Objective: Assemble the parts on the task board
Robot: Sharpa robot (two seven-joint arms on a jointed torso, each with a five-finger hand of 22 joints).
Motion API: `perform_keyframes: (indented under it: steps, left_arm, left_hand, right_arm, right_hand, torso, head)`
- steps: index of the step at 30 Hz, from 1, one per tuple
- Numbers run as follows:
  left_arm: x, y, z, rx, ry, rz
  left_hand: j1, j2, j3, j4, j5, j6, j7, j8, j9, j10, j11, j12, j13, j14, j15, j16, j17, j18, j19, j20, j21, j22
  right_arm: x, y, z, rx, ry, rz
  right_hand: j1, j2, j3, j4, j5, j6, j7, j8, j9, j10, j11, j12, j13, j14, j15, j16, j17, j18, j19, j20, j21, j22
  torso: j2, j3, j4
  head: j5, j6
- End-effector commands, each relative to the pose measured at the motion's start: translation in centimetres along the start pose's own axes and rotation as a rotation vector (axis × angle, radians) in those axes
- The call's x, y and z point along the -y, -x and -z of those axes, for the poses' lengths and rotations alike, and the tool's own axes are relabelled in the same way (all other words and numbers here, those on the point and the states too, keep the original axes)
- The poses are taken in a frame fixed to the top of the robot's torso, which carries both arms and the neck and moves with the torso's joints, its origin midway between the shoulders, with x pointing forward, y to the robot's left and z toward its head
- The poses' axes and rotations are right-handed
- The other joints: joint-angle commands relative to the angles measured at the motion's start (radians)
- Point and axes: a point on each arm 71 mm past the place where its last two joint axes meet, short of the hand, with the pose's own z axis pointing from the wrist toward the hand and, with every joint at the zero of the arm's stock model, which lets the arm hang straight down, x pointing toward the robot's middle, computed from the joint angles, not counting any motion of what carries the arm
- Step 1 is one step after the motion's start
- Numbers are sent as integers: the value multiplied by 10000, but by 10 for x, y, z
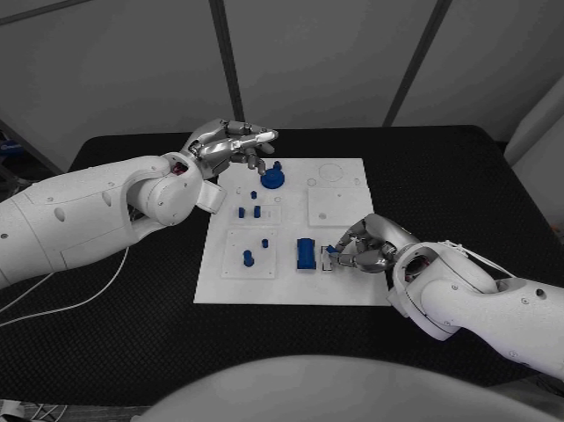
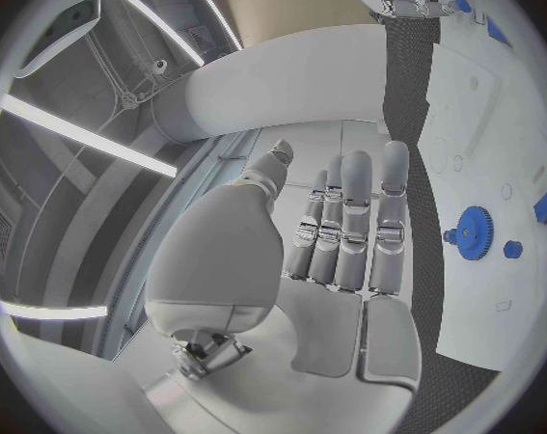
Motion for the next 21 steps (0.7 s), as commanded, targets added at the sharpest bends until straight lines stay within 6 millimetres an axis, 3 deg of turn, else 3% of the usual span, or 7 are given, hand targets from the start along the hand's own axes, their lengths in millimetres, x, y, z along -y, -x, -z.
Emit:
perform_keyframes:
  steps: [1,7,15,21]
  left_arm:
    - [1,-1,0,-130,-60,55]
    - [1,-2,-1,-145,-59,61]
    - [1,-2,0,-183,-35,70]
    - [1,-2,0,-213,-29,79]
  left_hand:
    - [-69,53,-59,-25,-36,-93,-7,66,-6,-67,17,54,9,-77,-10,48,-9,510,54,7,-52,-14]
    - [-69,53,-59,-25,-36,-93,-7,66,-6,-67,17,54,9,-77,-10,48,-9,510,54,7,-52,-14]
    - [-25,79,-84,-30,-31,-93,-10,75,-5,-80,14,76,13,-80,-12,50,-12,511,57,7,-61,-18]
    - [-16,91,-89,-28,-29,-91,-11,79,-4,-83,14,82,14,-80,-13,51,-13,511,58,6,-63,-19]
  right_arm:
    - [-1,-2,-2,-278,1,26]
    - [-3,-7,-5,-616,-80,169]
    - [-3,-8,-7,-678,-153,192]
    - [-2,-8,-8,-575,-240,189]
  right_hand:
    - [-213,-24,94,72,-123,219,-149,191,446,30,-46,93,119,608,-83,28,626,-79,305,-99,1,1635]
    - [-547,-78,170,218,-233,288,-183,310,529,120,-69,272,257,620,-98,63,682,-86,323,-114,18,1661]
    - [-1606,-286,-387,315,355,342,-187,505,672,227,-69,458,409,639,-99,120,770,-100,359,-122,52,1710]
    - [-1783,-246,-566,317,323,333,-192,546,705,239,-73,481,434,639,-105,121,773,-103,369,-127,61,1723]
  torso:
    - [-3,-5,-3]
    - [-2,4,-10]
    - [-1,1,-11]
    - [-2,0,-9]
  head:
    - [24,-3]
    - [50,-16]
    - [61,-29]
    - [65,-28]
